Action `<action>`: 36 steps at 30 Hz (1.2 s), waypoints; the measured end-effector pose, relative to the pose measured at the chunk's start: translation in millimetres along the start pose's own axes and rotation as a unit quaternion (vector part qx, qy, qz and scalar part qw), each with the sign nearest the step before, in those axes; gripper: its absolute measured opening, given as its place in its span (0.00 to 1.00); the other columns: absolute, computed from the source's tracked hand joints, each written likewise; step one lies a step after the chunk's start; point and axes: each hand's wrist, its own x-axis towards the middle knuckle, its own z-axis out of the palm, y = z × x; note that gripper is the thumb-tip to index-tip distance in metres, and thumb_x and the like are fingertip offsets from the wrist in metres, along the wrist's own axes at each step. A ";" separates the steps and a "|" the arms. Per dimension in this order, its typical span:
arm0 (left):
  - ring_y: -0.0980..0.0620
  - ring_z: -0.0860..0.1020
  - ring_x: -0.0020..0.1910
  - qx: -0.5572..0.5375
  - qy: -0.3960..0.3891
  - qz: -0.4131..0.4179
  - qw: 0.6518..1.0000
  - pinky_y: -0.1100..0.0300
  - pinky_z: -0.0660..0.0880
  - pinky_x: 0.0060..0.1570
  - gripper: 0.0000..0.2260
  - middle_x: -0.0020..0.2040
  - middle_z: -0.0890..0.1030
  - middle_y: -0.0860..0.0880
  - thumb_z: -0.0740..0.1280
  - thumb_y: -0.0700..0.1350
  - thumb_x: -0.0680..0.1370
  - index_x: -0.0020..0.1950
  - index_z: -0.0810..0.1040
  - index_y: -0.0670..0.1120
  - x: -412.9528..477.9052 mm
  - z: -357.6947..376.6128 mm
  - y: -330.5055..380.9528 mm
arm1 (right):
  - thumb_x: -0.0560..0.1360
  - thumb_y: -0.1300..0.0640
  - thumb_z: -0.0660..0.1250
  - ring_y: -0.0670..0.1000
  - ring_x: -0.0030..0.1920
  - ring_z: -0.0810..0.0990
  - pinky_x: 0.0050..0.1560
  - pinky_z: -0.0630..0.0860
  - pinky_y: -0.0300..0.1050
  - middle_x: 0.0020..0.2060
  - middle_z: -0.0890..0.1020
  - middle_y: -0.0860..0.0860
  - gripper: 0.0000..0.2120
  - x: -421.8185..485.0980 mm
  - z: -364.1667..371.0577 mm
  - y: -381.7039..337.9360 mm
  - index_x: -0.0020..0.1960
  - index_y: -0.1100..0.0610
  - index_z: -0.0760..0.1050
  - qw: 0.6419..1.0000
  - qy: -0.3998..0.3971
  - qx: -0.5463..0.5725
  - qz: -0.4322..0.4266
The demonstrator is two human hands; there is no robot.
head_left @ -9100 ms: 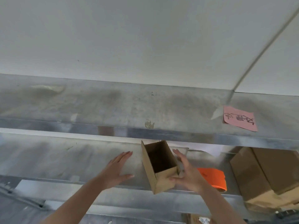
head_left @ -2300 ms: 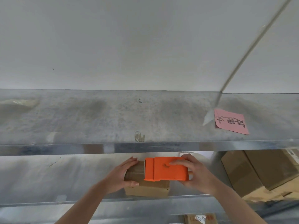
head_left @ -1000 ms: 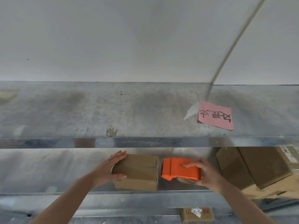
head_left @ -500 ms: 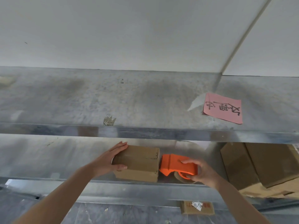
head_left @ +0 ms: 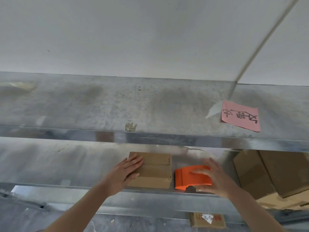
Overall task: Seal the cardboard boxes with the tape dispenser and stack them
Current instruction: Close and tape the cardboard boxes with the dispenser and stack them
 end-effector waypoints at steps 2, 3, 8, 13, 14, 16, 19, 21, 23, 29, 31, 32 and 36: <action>0.62 0.42 0.76 0.019 -0.007 0.007 1.000 0.60 0.41 0.75 0.27 0.77 0.50 0.61 0.41 0.64 0.80 0.77 0.51 0.57 -3.5 6.8 -2.6 | 0.60 0.17 0.50 0.48 0.78 0.43 0.76 0.54 0.57 0.75 0.53 0.39 0.35 0.4 -2.8 -19.8 0.65 0.25 0.60 0.999 0.049 0.003 -0.010; 0.63 0.41 0.76 0.017 -0.008 0.006 1.000 0.60 0.41 0.75 0.27 0.77 0.49 0.62 0.40 0.65 0.79 0.77 0.50 0.58 -3.2 7.3 -3.7 | 0.59 0.16 0.47 0.44 0.77 0.43 0.76 0.53 0.54 0.74 0.53 0.36 0.35 2.1 -3.1 -32.8 0.63 0.24 0.60 0.997 0.074 0.033 -0.010; 0.66 0.50 0.73 -0.193 0.043 -0.104 0.975 0.60 0.53 0.72 0.29 0.74 0.51 0.68 0.61 0.70 0.72 0.71 0.59 0.67 9.7 -17.0 -5.1 | 0.62 0.19 0.58 0.34 0.73 0.56 0.70 0.53 0.28 0.71 0.64 0.37 0.29 23.8 10.5 -96.6 0.62 0.21 0.62 0.960 0.135 0.242 -0.028; 0.61 0.50 0.74 -0.214 -0.144 -0.097 0.961 0.65 0.55 0.70 0.45 0.74 0.41 0.66 0.74 0.63 0.65 0.74 0.49 0.64 16.7 -29.7 -16.2 | 0.70 0.31 0.64 0.37 0.74 0.46 0.75 0.53 0.37 0.76 0.44 0.37 0.29 36.7 36.6 -118.0 0.66 0.23 0.54 0.982 0.073 0.169 -0.038; 0.61 0.49 0.74 -0.190 -0.144 -0.089 0.967 0.66 0.55 0.70 0.47 0.74 0.40 0.66 0.72 0.66 0.63 0.75 0.48 0.64 14.6 -28.1 -19.4 | 0.74 0.37 0.65 0.37 0.74 0.44 0.75 0.57 0.41 0.75 0.42 0.35 0.28 37.2 37.8 -118.5 0.67 0.23 0.53 0.987 0.079 0.136 -0.034; 0.60 0.49 0.74 -0.161 -0.123 -0.083 0.976 0.64 0.55 0.72 0.50 0.74 0.40 0.67 0.69 0.72 0.60 0.75 0.47 0.64 6.6 -23.4 -25.3 | 0.78 0.42 0.62 0.39 0.75 0.45 0.69 0.67 0.44 0.75 0.41 0.35 0.28 40.4 35.1 -120.6 0.70 0.24 0.50 0.993 0.084 0.076 -0.023; 0.58 0.50 0.74 -0.153 -0.078 -0.084 0.982 0.58 0.55 0.74 0.50 0.73 0.43 0.64 0.72 0.68 0.63 0.76 0.46 0.63 -12.4 -12.1 -27.6 | 0.80 0.45 0.59 0.47 0.78 0.45 0.65 0.74 0.49 0.78 0.41 0.41 0.29 50.1 25.0 -128.9 0.73 0.27 0.46 0.997 0.073 0.028 -0.023; 0.58 0.52 0.71 -0.146 -0.035 -0.102 0.983 0.58 0.55 0.73 0.50 0.70 0.46 0.63 0.73 0.65 0.64 0.76 0.45 0.61 -24.6 -0.3 -19.0 | 0.81 0.46 0.58 0.51 0.78 0.45 0.64 0.74 0.51 0.78 0.40 0.43 0.32 58.2 23.3 -133.9 0.72 0.26 0.41 0.997 0.073 0.020 -0.015; 0.56 0.54 0.68 -0.145 0.026 -0.130 0.981 0.57 0.57 0.71 0.50 0.66 0.47 0.64 0.73 0.65 0.63 0.76 0.45 0.61 -34.2 13.9 -7.5 | 0.80 0.46 0.60 0.52 0.78 0.49 0.68 0.70 0.53 0.79 0.43 0.44 0.36 60.7 25.6 -142.4 0.71 0.26 0.36 0.994 0.087 0.067 0.002; 0.53 0.65 0.64 -0.200 0.042 -0.135 0.970 0.56 0.67 0.67 0.41 0.63 0.54 0.60 0.73 0.61 0.66 0.70 0.49 0.67 -49.5 31.9 3.0 | 0.74 0.41 0.67 0.46 0.77 0.53 0.76 0.56 0.47 0.78 0.52 0.43 0.39 38.7 49.1 -168.4 0.75 0.32 0.44 0.963 0.095 0.254 -0.008; 0.55 0.60 0.67 -0.181 0.067 -0.123 0.974 0.57 0.63 0.69 0.40 0.66 0.52 0.61 0.72 0.64 0.66 0.70 0.51 0.65 -43.8 26.9 1.8 | 0.74 0.41 0.68 0.46 0.77 0.54 0.76 0.56 0.48 0.78 0.53 0.43 0.40 33.0 47.2 -168.5 0.75 0.31 0.45 0.966 0.099 0.237 -0.015; 0.56 0.57 0.69 -0.174 0.070 -0.114 0.976 0.58 0.60 0.70 0.41 0.69 0.50 0.62 0.72 0.65 0.66 0.72 0.52 0.63 -38.5 23.6 -0.5 | 0.74 0.41 0.69 0.46 0.76 0.54 0.76 0.57 0.48 0.77 0.54 0.43 0.40 31.4 42.5 -163.4 0.75 0.32 0.47 0.970 0.106 0.221 -0.006; 0.59 0.53 0.74 -0.150 0.019 -0.063 0.986 0.53 0.60 0.74 0.37 0.74 0.46 0.65 0.69 0.60 0.73 0.76 0.53 0.60 -21.1 18.4 0.9 | 0.67 0.45 0.77 0.49 0.78 0.51 0.75 0.56 0.47 0.76 0.56 0.44 0.45 21.3 13.7 -98.2 0.70 0.30 0.49 0.983 0.117 0.132 0.048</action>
